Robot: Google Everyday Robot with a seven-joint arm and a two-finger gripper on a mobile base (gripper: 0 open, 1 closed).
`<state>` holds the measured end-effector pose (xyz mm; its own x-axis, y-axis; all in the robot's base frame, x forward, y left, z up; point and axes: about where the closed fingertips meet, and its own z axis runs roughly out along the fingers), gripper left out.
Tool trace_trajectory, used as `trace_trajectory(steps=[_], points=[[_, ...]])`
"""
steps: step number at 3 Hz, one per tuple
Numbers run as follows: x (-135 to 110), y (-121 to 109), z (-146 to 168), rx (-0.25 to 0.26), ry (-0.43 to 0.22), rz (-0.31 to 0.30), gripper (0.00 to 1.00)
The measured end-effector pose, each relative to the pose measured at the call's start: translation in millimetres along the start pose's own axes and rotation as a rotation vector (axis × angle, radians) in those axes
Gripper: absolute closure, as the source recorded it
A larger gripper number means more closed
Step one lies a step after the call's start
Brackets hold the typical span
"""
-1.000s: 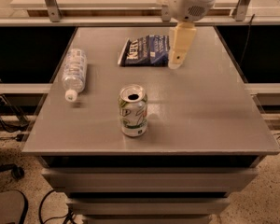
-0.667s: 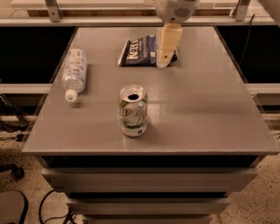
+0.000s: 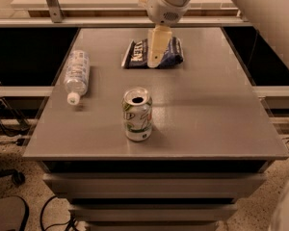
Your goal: Move blue chip bag near 7up can
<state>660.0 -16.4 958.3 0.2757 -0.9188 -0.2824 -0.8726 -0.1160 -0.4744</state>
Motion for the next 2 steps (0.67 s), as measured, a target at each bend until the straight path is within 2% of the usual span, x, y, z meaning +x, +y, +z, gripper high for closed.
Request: trace_trajectory(steps=[2], points=[[-3.2,-23.4,38.6,-0.021,0.027,-0.001,0.00]])
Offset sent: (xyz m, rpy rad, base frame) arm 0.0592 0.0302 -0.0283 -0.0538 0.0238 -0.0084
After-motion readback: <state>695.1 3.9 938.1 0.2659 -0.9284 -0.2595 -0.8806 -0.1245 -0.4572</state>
